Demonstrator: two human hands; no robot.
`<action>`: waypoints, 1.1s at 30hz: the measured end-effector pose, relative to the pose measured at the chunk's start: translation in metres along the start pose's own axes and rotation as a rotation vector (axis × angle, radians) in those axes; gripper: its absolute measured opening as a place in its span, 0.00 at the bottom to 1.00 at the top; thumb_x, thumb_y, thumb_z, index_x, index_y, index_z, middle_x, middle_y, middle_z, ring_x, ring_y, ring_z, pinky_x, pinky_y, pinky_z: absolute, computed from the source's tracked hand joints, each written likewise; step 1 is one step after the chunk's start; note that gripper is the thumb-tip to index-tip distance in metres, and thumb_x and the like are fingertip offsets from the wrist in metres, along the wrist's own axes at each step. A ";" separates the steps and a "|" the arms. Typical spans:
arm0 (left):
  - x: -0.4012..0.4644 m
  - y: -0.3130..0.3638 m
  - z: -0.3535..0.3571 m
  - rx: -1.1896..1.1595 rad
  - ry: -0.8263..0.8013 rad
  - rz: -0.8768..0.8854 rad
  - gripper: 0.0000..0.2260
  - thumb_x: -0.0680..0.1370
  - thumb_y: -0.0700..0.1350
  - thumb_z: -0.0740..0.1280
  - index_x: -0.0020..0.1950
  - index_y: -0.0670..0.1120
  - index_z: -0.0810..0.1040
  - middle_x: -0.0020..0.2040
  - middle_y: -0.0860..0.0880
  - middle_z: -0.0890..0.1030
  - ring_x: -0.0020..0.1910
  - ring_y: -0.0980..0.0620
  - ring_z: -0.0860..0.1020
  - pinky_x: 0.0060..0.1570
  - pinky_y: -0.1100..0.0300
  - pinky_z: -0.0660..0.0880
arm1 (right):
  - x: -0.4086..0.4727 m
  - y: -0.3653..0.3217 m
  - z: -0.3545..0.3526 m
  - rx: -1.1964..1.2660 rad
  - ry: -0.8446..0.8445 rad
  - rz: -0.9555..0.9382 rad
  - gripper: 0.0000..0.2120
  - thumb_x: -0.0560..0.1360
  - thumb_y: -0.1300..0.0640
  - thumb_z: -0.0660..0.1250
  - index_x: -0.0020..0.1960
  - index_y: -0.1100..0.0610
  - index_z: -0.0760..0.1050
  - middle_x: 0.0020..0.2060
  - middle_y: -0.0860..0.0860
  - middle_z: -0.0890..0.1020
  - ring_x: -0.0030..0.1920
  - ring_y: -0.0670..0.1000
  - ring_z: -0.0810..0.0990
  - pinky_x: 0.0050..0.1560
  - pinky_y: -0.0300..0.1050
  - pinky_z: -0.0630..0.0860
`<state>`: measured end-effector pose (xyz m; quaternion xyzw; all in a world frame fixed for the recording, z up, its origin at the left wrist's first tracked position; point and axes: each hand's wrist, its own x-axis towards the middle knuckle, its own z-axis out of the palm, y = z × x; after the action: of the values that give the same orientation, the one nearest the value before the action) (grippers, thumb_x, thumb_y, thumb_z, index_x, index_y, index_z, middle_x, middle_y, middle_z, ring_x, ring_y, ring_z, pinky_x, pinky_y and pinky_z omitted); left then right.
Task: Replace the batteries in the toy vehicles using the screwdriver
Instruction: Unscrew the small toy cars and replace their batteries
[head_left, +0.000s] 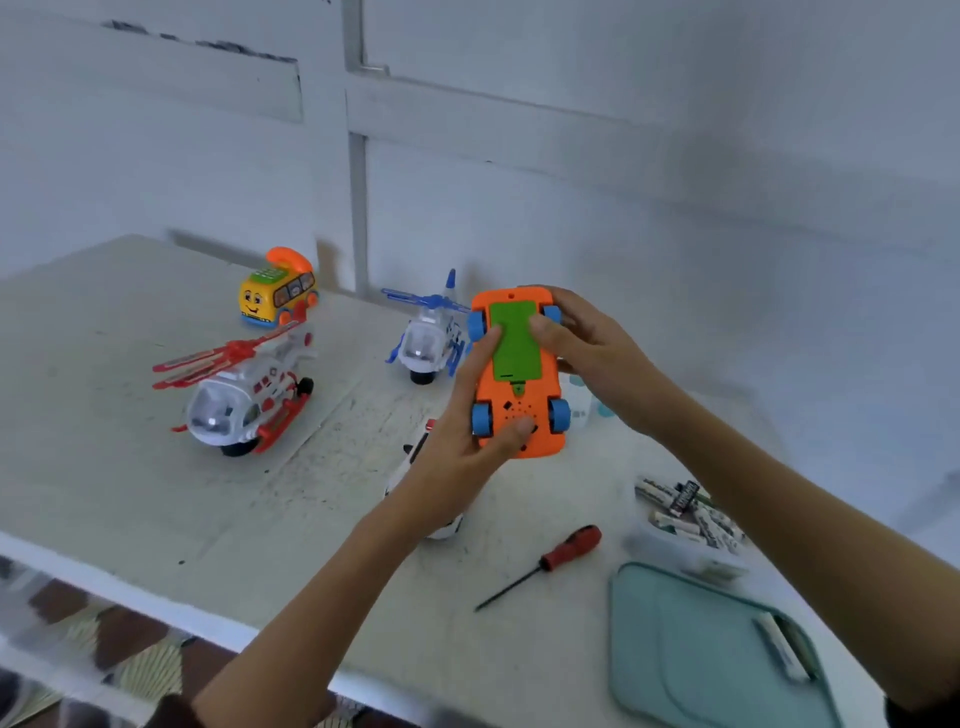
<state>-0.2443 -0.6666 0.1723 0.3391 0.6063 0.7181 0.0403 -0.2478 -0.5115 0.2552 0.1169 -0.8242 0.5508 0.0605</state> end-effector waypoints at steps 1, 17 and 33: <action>-0.004 -0.001 0.006 0.005 -0.008 -0.015 0.27 0.77 0.47 0.66 0.70 0.62 0.57 0.66 0.64 0.66 0.62 0.58 0.75 0.52 0.62 0.77 | -0.007 0.005 -0.006 -0.042 -0.012 0.014 0.16 0.77 0.51 0.60 0.63 0.53 0.70 0.56 0.53 0.79 0.54 0.51 0.80 0.55 0.48 0.78; -0.008 -0.034 0.028 0.222 -0.018 -0.100 0.28 0.78 0.42 0.65 0.70 0.61 0.55 0.63 0.66 0.65 0.59 0.63 0.74 0.53 0.61 0.77 | -0.102 0.076 -0.021 -0.650 -0.293 0.046 0.08 0.71 0.63 0.70 0.49 0.55 0.79 0.46 0.48 0.81 0.46 0.45 0.78 0.49 0.40 0.75; -0.013 -0.059 0.043 0.319 0.007 -0.086 0.29 0.79 0.43 0.65 0.71 0.63 0.53 0.62 0.65 0.64 0.61 0.58 0.73 0.52 0.63 0.77 | -0.131 0.112 0.008 -0.662 -0.267 0.029 0.08 0.70 0.68 0.68 0.47 0.60 0.81 0.45 0.53 0.77 0.47 0.51 0.70 0.50 0.45 0.70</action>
<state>-0.2316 -0.6210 0.1151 0.3125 0.7267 0.6116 0.0148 -0.1501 -0.4618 0.1218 0.1503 -0.9602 0.2344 -0.0211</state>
